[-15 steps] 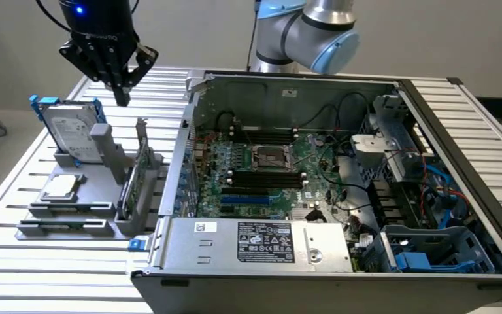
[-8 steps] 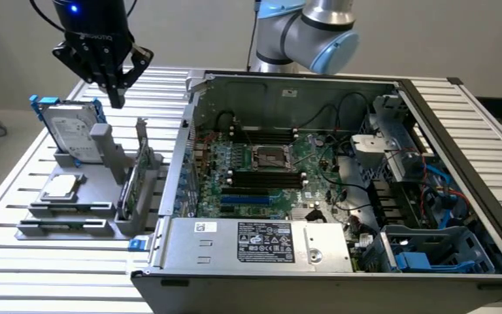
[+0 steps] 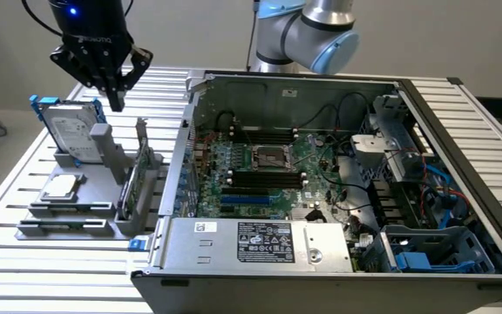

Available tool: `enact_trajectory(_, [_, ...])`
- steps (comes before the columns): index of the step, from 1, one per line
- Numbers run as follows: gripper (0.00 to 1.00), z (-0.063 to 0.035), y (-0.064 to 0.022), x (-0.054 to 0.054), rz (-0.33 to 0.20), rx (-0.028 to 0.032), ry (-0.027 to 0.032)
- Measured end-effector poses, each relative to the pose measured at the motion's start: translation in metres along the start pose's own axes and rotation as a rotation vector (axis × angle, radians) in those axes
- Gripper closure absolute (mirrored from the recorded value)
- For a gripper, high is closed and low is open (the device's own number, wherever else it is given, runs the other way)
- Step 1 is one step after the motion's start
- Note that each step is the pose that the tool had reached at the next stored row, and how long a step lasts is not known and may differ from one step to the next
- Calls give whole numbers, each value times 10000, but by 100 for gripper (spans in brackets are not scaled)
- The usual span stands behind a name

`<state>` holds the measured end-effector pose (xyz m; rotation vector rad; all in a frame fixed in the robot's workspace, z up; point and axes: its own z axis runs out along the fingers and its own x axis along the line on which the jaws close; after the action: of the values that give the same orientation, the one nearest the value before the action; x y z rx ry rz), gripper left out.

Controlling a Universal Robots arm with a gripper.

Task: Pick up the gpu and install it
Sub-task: 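Reach for the gpu, then pick up the gpu and move the gpu toward the slot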

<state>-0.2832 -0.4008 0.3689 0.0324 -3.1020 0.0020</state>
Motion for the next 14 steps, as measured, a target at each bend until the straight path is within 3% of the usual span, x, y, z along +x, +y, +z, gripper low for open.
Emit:
enact_trajectory(1, [89, 2, -11, 5, -7, -44, -34])
enact_trajectory(2, [89, 2, -11, 6, -7, -51, -35])
enact_trajectory(14, [89, 2, -11, 6, -7, -51, -34])
